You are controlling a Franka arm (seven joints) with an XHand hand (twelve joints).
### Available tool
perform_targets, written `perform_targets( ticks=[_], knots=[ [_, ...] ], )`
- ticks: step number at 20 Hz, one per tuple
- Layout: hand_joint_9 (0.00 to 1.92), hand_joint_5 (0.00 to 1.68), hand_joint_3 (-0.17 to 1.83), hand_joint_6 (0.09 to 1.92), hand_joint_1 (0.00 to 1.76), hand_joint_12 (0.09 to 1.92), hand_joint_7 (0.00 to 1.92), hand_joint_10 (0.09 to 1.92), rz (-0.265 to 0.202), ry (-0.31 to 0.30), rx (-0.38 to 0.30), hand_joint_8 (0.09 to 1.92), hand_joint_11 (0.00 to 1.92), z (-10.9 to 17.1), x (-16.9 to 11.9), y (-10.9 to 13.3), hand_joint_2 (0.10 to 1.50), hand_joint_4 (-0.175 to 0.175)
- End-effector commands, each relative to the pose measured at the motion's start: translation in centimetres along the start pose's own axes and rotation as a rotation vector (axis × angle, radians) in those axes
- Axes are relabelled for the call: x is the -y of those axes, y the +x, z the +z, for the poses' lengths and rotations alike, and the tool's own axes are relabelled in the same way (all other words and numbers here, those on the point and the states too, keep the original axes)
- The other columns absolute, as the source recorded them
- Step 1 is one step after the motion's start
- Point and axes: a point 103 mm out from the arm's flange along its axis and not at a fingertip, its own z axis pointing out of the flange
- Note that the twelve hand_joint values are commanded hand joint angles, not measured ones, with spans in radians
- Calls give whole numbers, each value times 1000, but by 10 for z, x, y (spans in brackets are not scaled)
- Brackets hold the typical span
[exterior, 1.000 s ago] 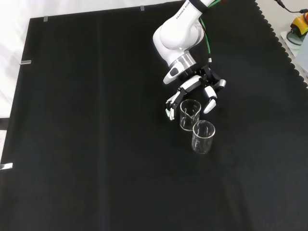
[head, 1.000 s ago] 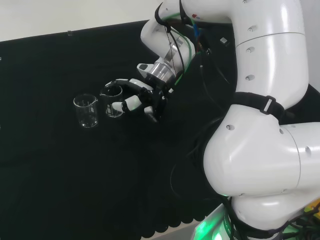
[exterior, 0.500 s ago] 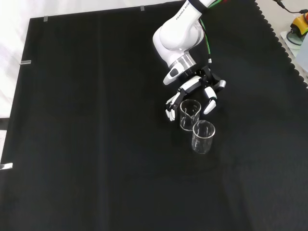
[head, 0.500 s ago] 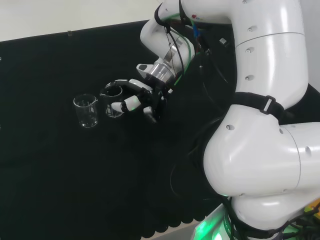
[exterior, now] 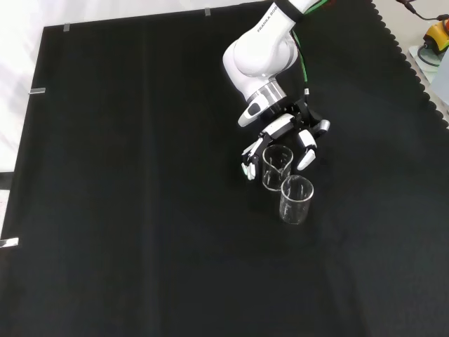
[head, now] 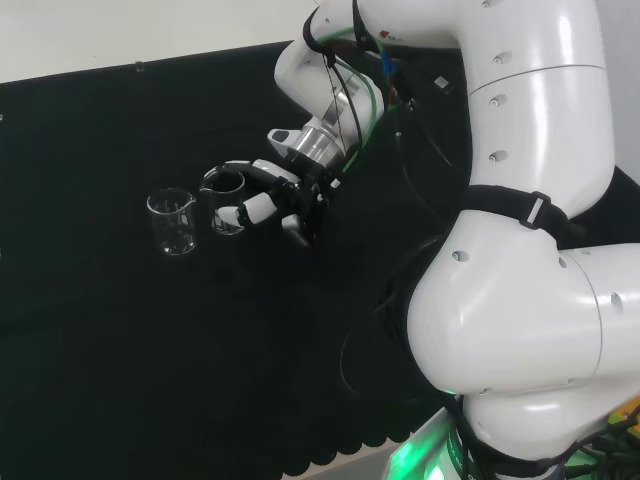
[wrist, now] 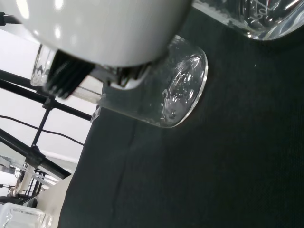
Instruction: Pick up the beaker on the right.
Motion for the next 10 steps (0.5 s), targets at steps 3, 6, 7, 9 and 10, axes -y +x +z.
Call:
perform_targets(
  ticks=[3, 6, 7, 9, 10],
  knots=[
    [419, 357, 1127, 680, 1068, 1162, 423, 543, 2, -13, -3, 601, 0, 4, -3, 3, 292, 6],
    [436, 378, 1117, 787, 1066, 1181, 446, 539, 1, -14, -8, 597, 0, 3, -3, 3, 301, 10],
    [439, 386, 1115, 817, 1064, 1185, 453, 538, 1, -15, -11, 597, 0, 3, -3, 4, 304, 10],
    [447, 404, 1112, 894, 1062, 1195, 470, 536, 0, -16, -13, 597, 0, 2, -3, 4, 312, 12],
    [452, 413, 1112, 922, 1060, 1198, 478, 536, -1, -16, -17, 597, 0, 1, -3, 4, 315, 13]
  ],
)
